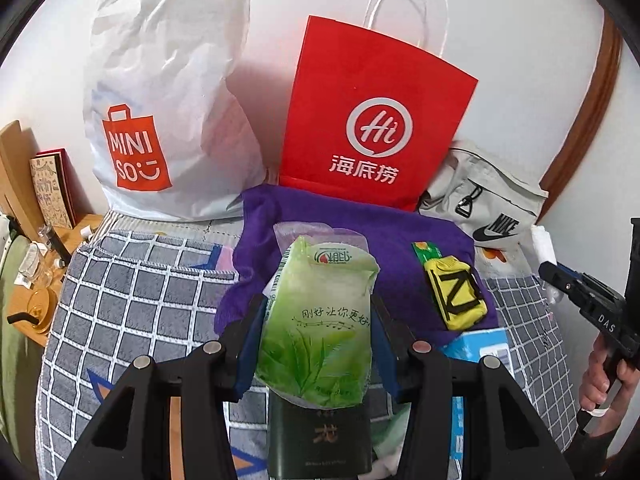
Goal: Organize soft objects
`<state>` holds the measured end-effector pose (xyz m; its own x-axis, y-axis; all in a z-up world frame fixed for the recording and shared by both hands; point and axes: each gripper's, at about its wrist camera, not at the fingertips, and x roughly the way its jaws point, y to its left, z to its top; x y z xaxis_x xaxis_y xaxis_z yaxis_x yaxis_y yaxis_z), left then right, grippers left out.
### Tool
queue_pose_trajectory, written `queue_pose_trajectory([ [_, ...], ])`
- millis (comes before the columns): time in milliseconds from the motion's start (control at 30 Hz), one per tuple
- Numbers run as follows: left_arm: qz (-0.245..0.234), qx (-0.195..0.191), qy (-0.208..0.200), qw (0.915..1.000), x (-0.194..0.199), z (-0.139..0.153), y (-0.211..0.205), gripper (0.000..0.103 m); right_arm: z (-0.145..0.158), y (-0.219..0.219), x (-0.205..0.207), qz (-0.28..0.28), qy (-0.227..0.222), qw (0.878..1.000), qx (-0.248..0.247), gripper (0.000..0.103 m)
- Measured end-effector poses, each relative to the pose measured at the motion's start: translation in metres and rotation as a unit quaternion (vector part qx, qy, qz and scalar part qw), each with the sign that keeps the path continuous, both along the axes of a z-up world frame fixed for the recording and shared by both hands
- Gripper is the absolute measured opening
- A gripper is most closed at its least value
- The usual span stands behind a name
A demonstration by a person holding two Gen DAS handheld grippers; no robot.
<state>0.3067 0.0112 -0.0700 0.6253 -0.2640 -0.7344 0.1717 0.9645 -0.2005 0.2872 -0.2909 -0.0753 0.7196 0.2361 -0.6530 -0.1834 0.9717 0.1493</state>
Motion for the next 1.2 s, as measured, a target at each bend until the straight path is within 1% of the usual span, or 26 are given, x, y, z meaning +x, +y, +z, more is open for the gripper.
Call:
queue_pose_trajectory([
  [167, 0.001, -0.002, 0.006, 1.0, 0.019, -0.002, -0.004, 0.047, 0.003, -0.005, 0.023, -0.005, -0.009, 1.0, 0.01, 0.018],
  [267, 0.0, 0.0, 0.01, 1.0, 0.029, -0.006, -0.008, 0.047, 0.003, -0.005, 0.037, -0.008, -0.015, 1.0, 0.007, 0.018],
  [433, -0.001, 0.002, 0.022, 0.9998, 0.048, -0.017, -0.014, 0.047, -0.01, -0.005, 0.059, -0.005, -0.005, 1.0, 0.02, 0.018],
  [567, -0.007, 0.001, 0.031, 0.9995, 0.064, -0.024, -0.023, 0.047, -0.027, -0.007, 0.073, -0.002, 0.017, 1.0, 0.025, 0.018],
  [633, -0.011, 0.004, 0.034, 0.9994, 0.072, -0.028, -0.028, 0.047, -0.037, -0.009, 0.081, -0.008, 0.028, 0.999, 0.016, 0.018],
  [733, -0.017, 0.009, 0.041, 0.999, 0.082, -0.034, -0.037, 0.047, -0.049, -0.017, 0.09, -0.016, 0.047, 0.998, 0.027, 0.018],
  [833, -0.019, 0.015, 0.046, 0.9986, 0.091, -0.041, -0.043, 0.047, -0.062, -0.023, 0.099, -0.024, 0.061, 0.997, 0.026, 0.018],
  [967, -0.019, 0.019, 0.057, 0.998, 0.103, -0.051, -0.047, 0.049, -0.075, -0.03, 0.109, -0.03, 0.076, 0.996, 0.04, 0.02],
  [1200, -0.023, 0.029, 0.075, 0.9964, 0.117, -0.068, -0.055, 0.049, -0.095, -0.031, 0.12, -0.03, 0.106, 0.993, 0.04, 0.02],
])
